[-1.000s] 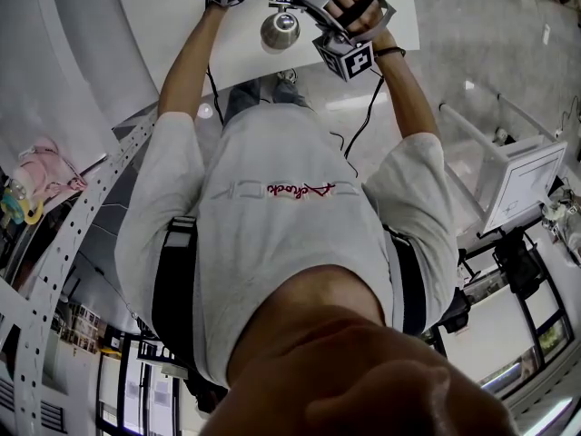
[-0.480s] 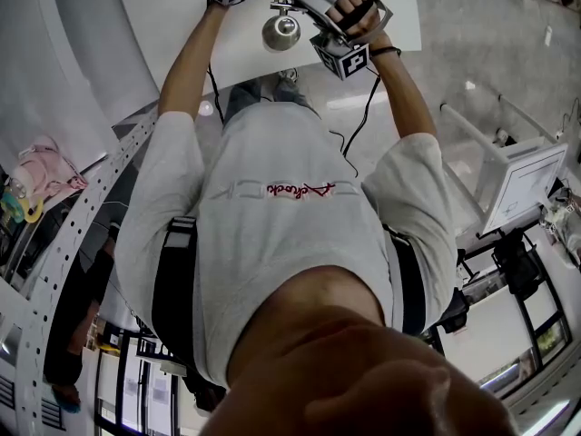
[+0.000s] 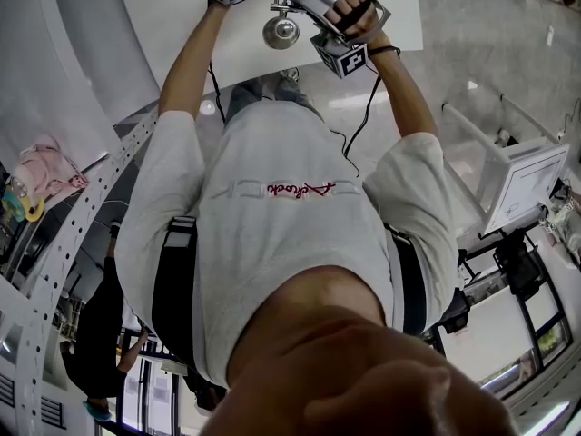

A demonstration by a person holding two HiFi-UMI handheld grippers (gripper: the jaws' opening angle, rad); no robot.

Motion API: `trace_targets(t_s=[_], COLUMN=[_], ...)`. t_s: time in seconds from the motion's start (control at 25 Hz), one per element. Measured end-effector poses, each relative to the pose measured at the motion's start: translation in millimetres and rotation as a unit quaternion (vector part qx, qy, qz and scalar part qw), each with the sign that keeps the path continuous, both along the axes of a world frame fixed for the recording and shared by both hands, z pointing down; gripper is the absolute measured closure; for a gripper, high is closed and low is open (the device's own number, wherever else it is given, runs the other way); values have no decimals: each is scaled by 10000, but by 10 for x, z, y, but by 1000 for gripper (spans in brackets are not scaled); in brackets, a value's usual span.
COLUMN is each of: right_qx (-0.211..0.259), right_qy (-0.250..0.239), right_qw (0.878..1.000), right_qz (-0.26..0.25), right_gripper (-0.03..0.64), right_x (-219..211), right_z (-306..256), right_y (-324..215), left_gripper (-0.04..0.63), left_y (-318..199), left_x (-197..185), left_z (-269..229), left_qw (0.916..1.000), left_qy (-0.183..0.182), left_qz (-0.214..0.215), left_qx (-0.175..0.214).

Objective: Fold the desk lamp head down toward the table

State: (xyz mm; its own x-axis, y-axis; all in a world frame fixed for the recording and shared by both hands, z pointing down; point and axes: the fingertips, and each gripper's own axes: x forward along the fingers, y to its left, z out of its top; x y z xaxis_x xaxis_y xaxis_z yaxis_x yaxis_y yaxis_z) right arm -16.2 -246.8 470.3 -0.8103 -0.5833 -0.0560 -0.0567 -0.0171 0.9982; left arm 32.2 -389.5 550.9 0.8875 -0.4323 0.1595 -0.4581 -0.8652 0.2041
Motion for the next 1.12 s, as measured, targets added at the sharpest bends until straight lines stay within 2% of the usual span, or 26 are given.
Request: trace_targets(t_s=[0.2, 0.28, 0.36, 0.52, 0.76, 0.8, 0.96, 1.0, 1.12], right_qx=[-166, -354, -584, -962, -1290, -1329, -1503, -1555, -1753], right_qy=[2, -29, -100, -332, -292, -303, -334, -317, -301], right_qw=[9999, 9993, 9980, 9932, 9874, 9866, 9831, 9821, 9782], right_qz=[10, 90, 233, 570, 869, 896, 987, 1011, 1070], right_gripper=[547, 532, 488, 488, 486, 493, 600, 601, 601], right_x=[28, 44, 83, 233, 385, 401, 455, 463, 475], right_z=[7, 22, 45, 90, 253, 268, 332, 356, 413], right_y=[-12, -52, -103, -166, -153, -143, -103, -96, -75], left_gripper=[406, 403, 397, 396, 396, 396, 423, 431, 512], left_y=[42, 35, 47, 38, 120, 131, 173, 187, 230], left_x=[64, 48, 26, -125, -265, -285, -385, -409, -466], left_z=[-169, -141, -165, 83, 35, 31, 8, -3, -38], left_qw=[9999, 9999, 9998, 9997, 9995, 9994, 9987, 9984, 9974], left_qy=[-127, -143, -201, -165, -154, -169, -129, -105, -143], left_qz=[92, 48, 12, -143, -247, -268, -465, -520, -645], left_qx=[1, 6, 45, 86, 124, 127, 171, 189, 279])
